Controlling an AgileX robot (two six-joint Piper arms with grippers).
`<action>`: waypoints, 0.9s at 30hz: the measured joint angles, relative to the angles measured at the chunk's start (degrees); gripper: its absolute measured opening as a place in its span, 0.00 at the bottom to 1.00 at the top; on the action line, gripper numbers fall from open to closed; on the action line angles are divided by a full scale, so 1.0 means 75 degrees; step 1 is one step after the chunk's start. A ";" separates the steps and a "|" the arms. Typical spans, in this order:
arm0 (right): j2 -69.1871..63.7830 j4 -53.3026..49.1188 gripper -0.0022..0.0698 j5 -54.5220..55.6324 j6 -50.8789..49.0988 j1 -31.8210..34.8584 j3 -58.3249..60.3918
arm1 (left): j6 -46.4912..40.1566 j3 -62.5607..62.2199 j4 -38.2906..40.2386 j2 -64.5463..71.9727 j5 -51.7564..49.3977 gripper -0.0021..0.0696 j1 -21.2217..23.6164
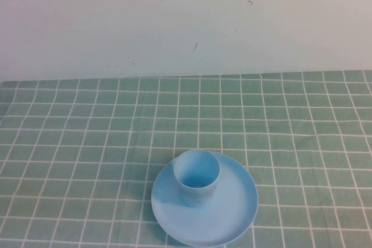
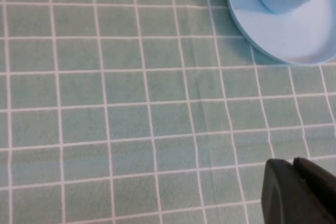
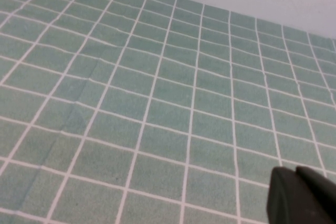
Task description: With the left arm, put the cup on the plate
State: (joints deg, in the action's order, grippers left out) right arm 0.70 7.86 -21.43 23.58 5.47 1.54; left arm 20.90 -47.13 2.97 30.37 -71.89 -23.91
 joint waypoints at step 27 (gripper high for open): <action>0.0000 0.0000 0.03 0.0000 0.0000 0.0000 0.0000 | 0.0000 0.1648 0.0156 -0.2852 0.1347 0.03 0.1744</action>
State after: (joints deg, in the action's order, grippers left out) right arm 0.70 7.86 -21.43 23.58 5.47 1.54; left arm 20.90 -34.77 4.14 8.98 -61.78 -10.83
